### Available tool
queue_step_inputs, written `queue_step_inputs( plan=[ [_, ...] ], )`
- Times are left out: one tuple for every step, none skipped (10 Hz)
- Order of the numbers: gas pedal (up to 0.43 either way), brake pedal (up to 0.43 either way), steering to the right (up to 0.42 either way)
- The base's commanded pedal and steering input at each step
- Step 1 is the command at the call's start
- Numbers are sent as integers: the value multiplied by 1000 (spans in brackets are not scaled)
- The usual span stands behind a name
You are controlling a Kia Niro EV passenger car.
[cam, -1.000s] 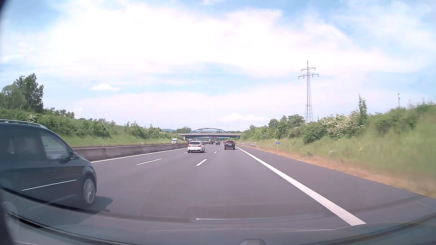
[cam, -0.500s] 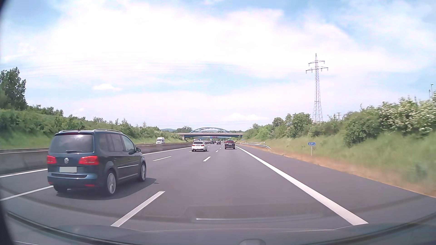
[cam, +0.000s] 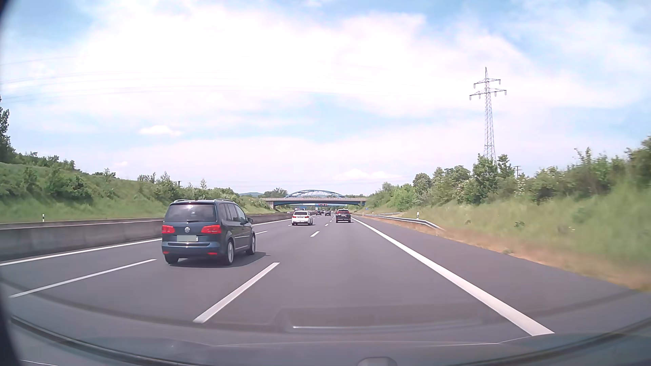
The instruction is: Follow the waypoints while adhering to traffic rules and regulations
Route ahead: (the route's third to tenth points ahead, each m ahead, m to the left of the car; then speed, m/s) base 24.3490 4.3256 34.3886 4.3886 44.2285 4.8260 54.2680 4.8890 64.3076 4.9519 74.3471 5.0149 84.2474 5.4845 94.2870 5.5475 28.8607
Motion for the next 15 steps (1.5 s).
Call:
queue_step_inputs(
  plan=[
    [0, 0, -2],
    [0, 0, -1],
    [0, 0, -1],
    [0, 0, -1],
    [0, 0, -1],
    [0, 0, -1],
    [0, 0, 0],
    [0, 0, 0],
    [197, 0, 1],
    [260, 0, 1],
    [299, 0, 1],
    [358, 0, 1],
    [378, 0, 1],
    [390, 0, 0],
    [390, 0, 1]
  ],
)
